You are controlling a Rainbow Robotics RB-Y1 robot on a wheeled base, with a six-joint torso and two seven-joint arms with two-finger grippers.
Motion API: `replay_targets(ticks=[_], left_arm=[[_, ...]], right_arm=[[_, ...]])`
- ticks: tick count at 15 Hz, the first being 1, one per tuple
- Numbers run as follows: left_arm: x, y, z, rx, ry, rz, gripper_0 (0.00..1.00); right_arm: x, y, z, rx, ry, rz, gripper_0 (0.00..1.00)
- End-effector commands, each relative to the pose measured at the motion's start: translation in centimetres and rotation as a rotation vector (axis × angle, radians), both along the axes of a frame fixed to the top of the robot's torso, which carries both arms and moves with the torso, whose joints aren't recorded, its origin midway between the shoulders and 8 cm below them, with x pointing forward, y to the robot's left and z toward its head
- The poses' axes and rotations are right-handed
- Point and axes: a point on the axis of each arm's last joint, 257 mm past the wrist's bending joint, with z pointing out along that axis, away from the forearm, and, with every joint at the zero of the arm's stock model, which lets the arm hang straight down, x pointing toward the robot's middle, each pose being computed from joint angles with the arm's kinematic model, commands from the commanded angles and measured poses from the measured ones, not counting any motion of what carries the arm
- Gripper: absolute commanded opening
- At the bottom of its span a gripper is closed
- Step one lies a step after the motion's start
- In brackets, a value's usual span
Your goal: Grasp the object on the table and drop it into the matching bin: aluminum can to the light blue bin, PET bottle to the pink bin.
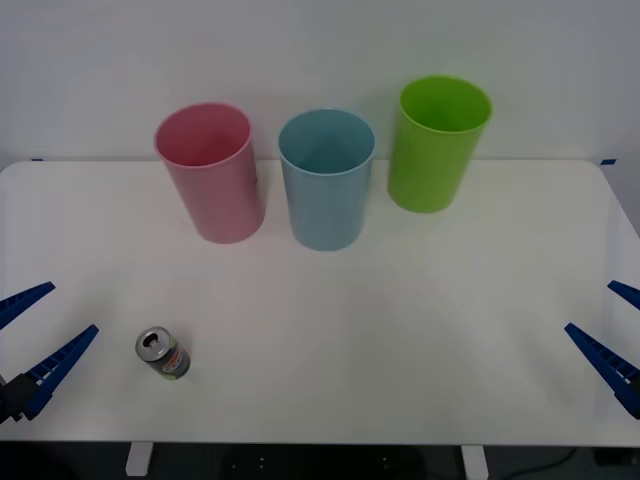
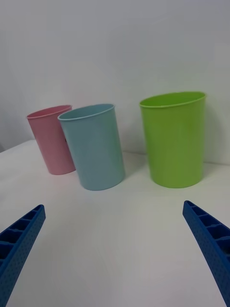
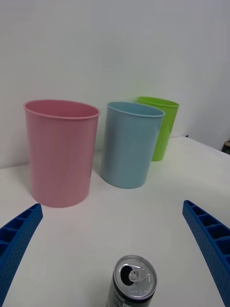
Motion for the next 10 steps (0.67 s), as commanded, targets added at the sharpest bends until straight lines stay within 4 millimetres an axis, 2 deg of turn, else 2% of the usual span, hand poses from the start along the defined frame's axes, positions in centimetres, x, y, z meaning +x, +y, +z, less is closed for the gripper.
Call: replay_targets(ticks=[1,2,7,10], left_arm=[[0.0,0.0,0.0,0.000,0.000,0.000,1.00],[0.0,-0.5,-1.5,-0.016,0.030,0.001,1.00],[-0.1,-0.9,-1.8,-0.011,0.027,-0.007,1.00],[-1.1,-0.4,-2.6,0.000,0.036,0.008,1.00]], right_arm=[[0.0,0.0,0.0,0.000,0.000,0.000,1.00],[0.0,0.0,0.0,0.000,0.000,0.000,1.00],[0.0,0.0,0.0,0.000,0.000,0.000,1.00],[0.0,0.0,0.0,0.000,0.000,0.000,1.00]])
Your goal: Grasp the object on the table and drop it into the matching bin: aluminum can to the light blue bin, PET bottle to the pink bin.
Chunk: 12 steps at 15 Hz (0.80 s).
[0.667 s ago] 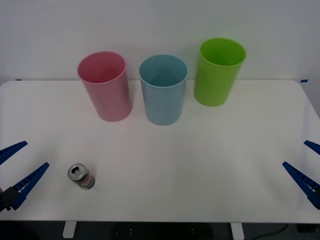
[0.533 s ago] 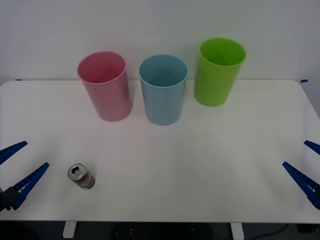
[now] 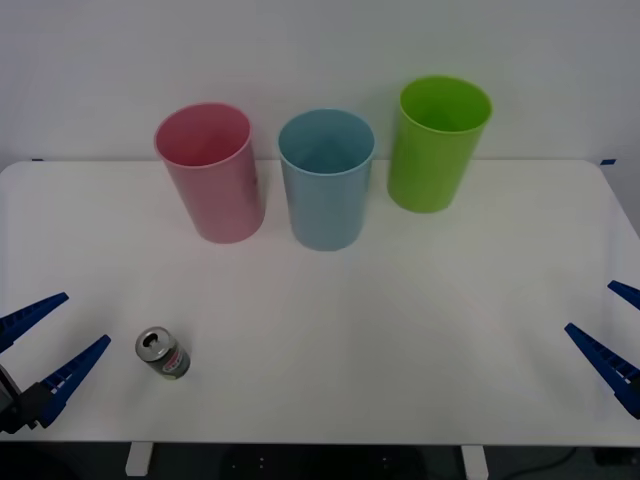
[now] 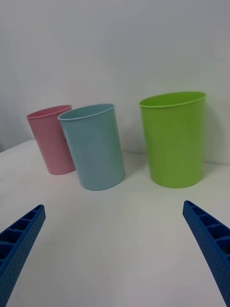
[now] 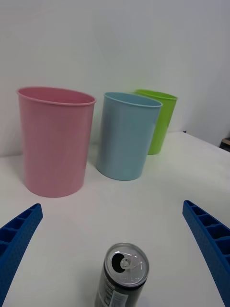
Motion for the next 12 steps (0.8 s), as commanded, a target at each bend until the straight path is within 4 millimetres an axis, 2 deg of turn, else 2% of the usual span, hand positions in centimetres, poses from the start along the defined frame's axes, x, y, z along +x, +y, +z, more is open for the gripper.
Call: replay_targets(ticks=[1,12], left_arm=[[-1.0,0.5,-0.9,0.039,-0.008,0.016,1.00],[-5.4,2.8,-5.5,0.117,0.105,0.086,1.00]], right_arm=[[0.0,0.0,0.0,0.000,0.000,0.000,1.00],[0.0,0.0,0.0,0.000,0.000,0.000,1.00]])
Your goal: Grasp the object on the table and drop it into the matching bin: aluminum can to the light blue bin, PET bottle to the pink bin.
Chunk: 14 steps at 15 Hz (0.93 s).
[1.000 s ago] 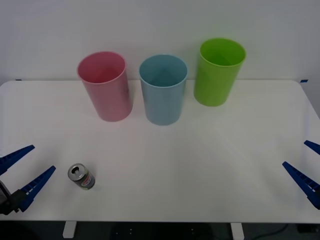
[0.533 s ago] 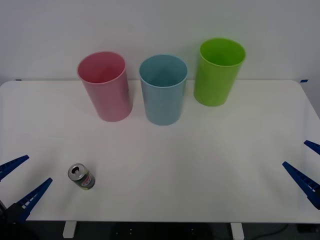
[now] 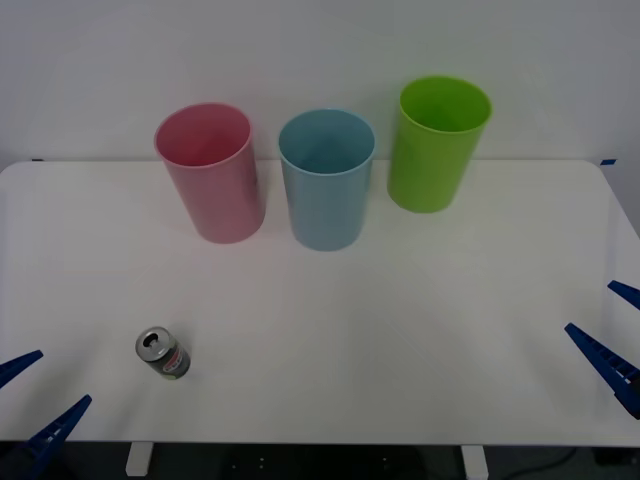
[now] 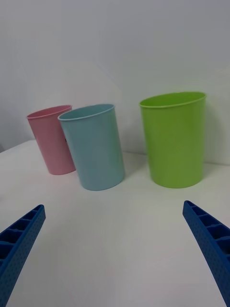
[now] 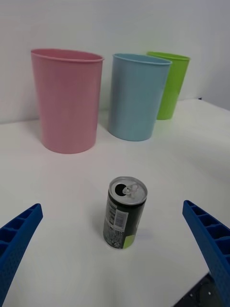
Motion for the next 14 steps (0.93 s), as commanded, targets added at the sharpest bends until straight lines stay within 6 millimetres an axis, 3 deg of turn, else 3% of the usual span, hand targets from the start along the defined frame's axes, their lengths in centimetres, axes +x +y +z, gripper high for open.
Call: replay_targets(ticks=[1,7,14], left_arm=[[-0.7,0.2,-1.2,0.009,0.034,0.014,1.00],[-1.1,0.5,-4.2,0.064,0.059,0.028,1.00],[0.9,0.2,-8.2,0.108,0.032,0.083,1.00]], right_arm=[[0.0,0.0,0.0,0.000,0.000,0.000,1.00],[0.0,0.0,0.0,0.000,0.000,0.000,1.00],[0.0,0.0,0.0,0.000,0.000,0.000,1.00]])
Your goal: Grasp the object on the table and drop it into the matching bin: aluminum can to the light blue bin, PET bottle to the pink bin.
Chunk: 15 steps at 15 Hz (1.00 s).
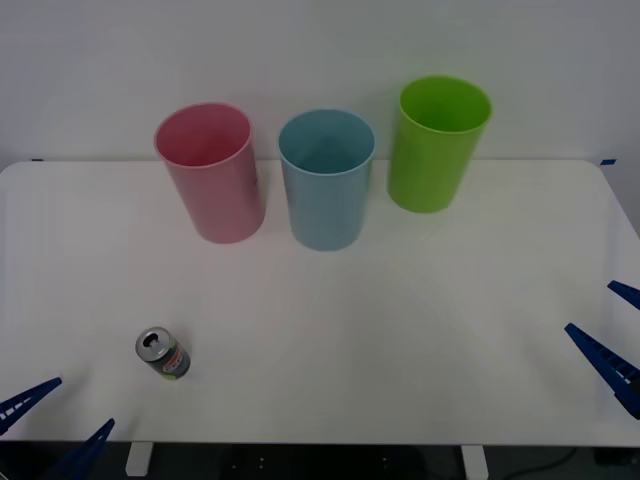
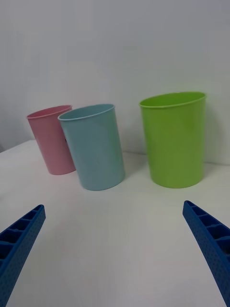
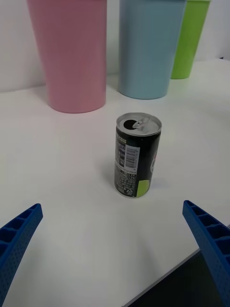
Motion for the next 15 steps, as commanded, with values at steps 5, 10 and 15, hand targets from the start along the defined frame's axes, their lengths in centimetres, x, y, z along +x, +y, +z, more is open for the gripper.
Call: replay_targets(ticks=[5,10,15], left_arm=[[2.5,-2.8,-1.0,-0.086,-0.006,0.041,1.00],[4.8,-5.3,-1.2,-0.124,-0.024,0.013,1.00],[6.5,-6.9,-1.6,-0.092,-0.027,-0.010,1.00]], right_arm=[[0.0,0.0,0.0,0.000,0.000,0.000,1.00],[0.0,0.0,0.0,0.000,0.000,0.000,1.00],[0.0,0.0,0.0,0.000,0.000,0.000,1.00]])
